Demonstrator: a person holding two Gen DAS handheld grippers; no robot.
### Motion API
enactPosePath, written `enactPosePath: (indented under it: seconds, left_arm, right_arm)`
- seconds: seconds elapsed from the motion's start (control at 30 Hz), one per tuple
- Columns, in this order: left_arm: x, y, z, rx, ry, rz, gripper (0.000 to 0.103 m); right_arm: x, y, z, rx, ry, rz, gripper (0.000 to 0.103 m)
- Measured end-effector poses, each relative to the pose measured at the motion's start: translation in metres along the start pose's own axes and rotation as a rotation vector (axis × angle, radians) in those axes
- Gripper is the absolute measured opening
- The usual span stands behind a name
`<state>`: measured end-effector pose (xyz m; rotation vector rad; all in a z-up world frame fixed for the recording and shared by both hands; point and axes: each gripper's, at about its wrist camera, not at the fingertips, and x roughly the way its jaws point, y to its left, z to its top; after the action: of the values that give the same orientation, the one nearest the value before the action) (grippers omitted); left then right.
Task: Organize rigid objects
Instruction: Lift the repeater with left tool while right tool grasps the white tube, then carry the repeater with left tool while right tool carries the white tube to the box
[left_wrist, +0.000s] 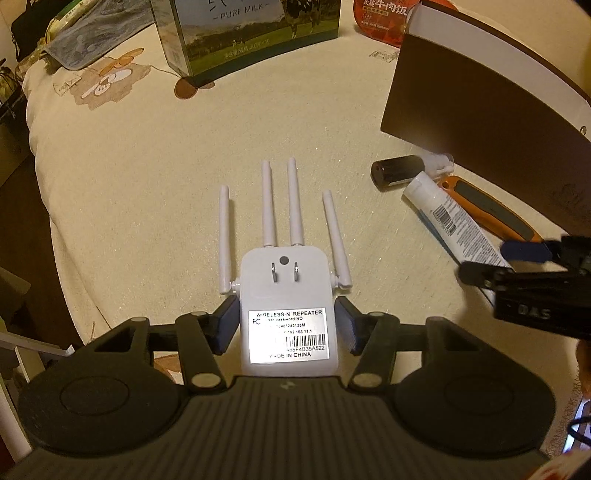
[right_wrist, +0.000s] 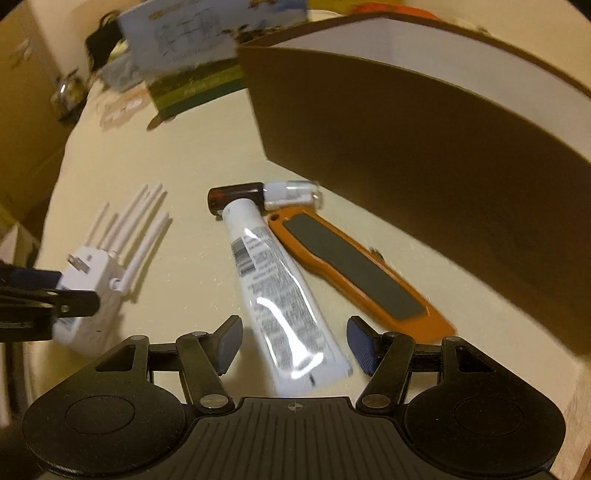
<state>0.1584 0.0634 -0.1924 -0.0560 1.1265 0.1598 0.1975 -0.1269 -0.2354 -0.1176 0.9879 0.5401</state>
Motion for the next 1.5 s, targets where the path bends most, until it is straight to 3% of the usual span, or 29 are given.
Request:
enactPosePath:
  seconds: [0.03,0.1,0.27,0.77,1.07,1.5]
  left_arm:
    - [0.0,0.0,0.0,0.002,0.001,0.001,0.053]
    - [0.002,-0.001,-0.001,0.011,0.003,0.003,0.053]
    - [0.002,-0.005,-0.003,0.032,-0.003,0.013,0.053]
    - [-0.019,-0.026,-0.043,0.137,0.015,-0.044,0.052]
    - [-0.008,-0.027,-0.036,0.135,0.06,-0.038,0.053]
    - [0.008,-0.032,-0.033,0.153,0.084,-0.01,0.054]
  right_arm:
    - [0.002,0.003,0.0,-0.028,-0.002,-0.008,0.059]
    - [0.003,0.008,-0.003,-0.076,-0.01,-0.027,0.047]
    - [-0.002,0.017,-0.017,-0.119,-0.018,-0.04,0.041]
    - [-0.063,0.032,-0.094,0.049,0.083,-0.053,0.04]
    - [-0.048,0.038,-0.069,-0.002,0.071,-0.048,0.045]
    - [-0.028,0.041,-0.053,0.003,0.081,-0.058,0.041]
